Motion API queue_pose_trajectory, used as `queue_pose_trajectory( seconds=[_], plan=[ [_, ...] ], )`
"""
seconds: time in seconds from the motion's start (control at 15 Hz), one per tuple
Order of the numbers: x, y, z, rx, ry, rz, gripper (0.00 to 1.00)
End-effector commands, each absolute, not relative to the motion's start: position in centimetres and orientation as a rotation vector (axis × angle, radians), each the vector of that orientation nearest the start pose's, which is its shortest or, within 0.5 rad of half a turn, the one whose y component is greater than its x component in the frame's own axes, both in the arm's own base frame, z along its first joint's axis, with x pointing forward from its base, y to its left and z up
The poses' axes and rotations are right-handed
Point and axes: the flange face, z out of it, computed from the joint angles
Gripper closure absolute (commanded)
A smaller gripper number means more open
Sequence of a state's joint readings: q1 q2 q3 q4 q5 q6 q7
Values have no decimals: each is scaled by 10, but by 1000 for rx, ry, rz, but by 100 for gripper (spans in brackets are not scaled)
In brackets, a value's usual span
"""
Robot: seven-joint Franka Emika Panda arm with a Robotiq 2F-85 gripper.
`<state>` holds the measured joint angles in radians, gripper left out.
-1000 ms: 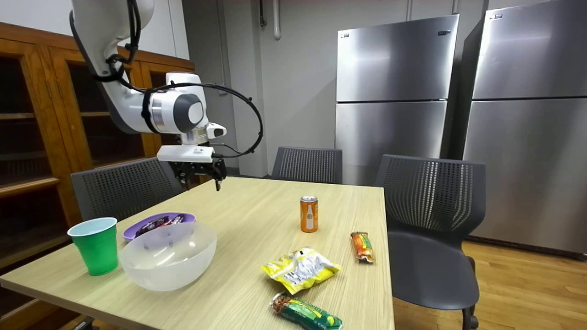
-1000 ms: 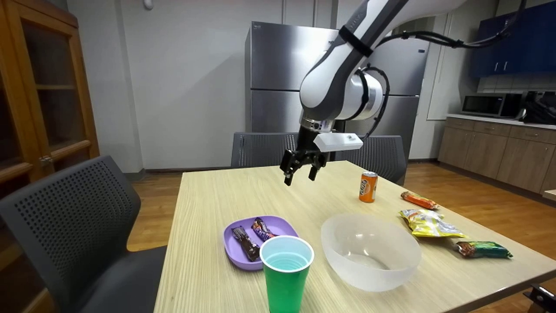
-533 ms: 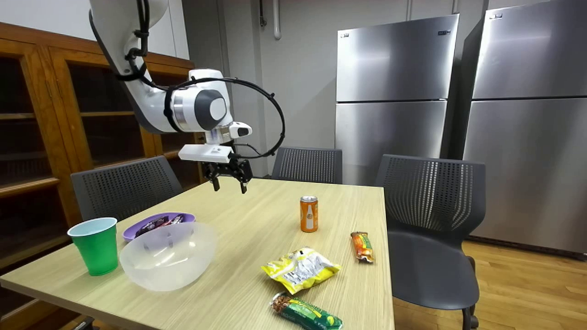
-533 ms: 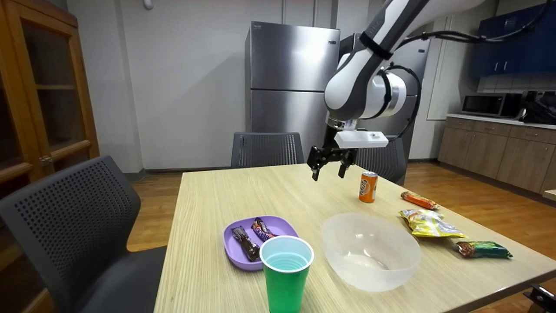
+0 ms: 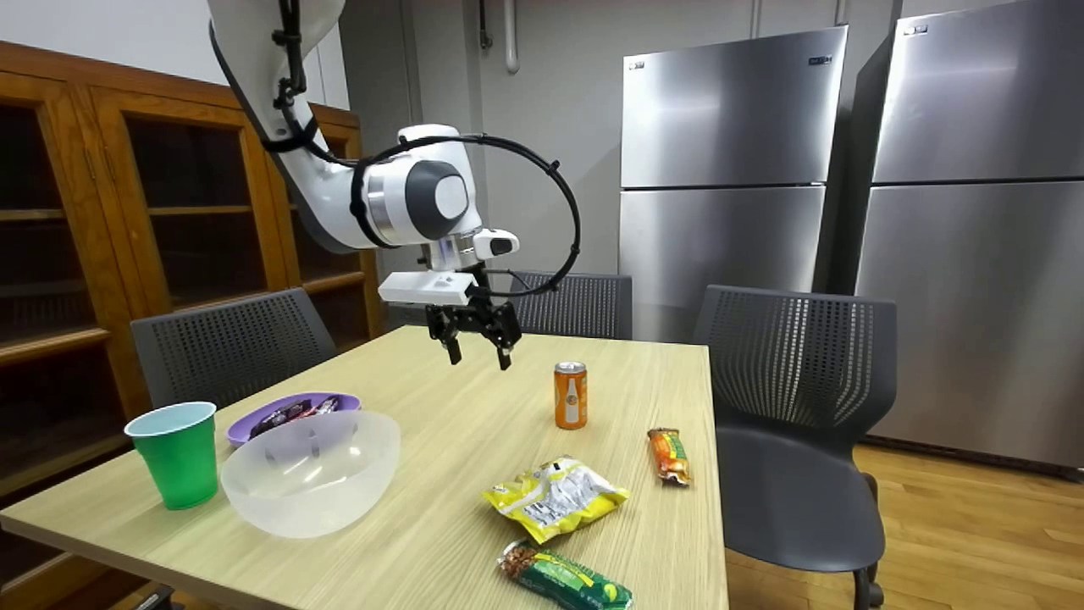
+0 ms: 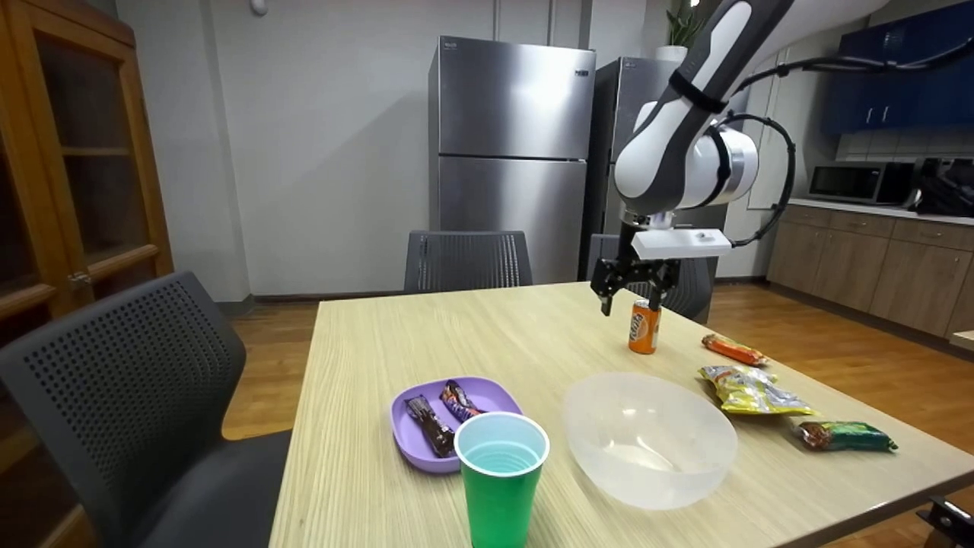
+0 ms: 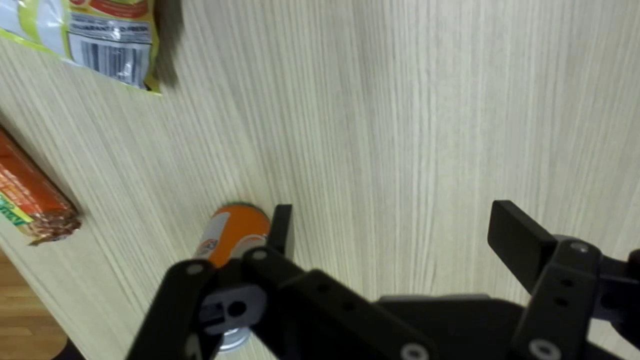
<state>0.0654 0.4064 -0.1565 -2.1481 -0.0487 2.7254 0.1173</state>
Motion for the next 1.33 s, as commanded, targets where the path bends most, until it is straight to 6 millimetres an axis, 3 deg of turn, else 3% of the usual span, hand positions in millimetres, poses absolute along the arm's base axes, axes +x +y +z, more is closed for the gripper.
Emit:
queue_pose_trajectory(
  seconds=[0.0,0.07,0.27,1.27],
  plan=[
    [577,-76,230,-3219,277,-170,0],
    [581,-66,226,-3208,275,-224,0],
    [578,-77,224,-3209,304,-194,0],
    [578,-76,224,-3210,303,-190,0]
  ],
)
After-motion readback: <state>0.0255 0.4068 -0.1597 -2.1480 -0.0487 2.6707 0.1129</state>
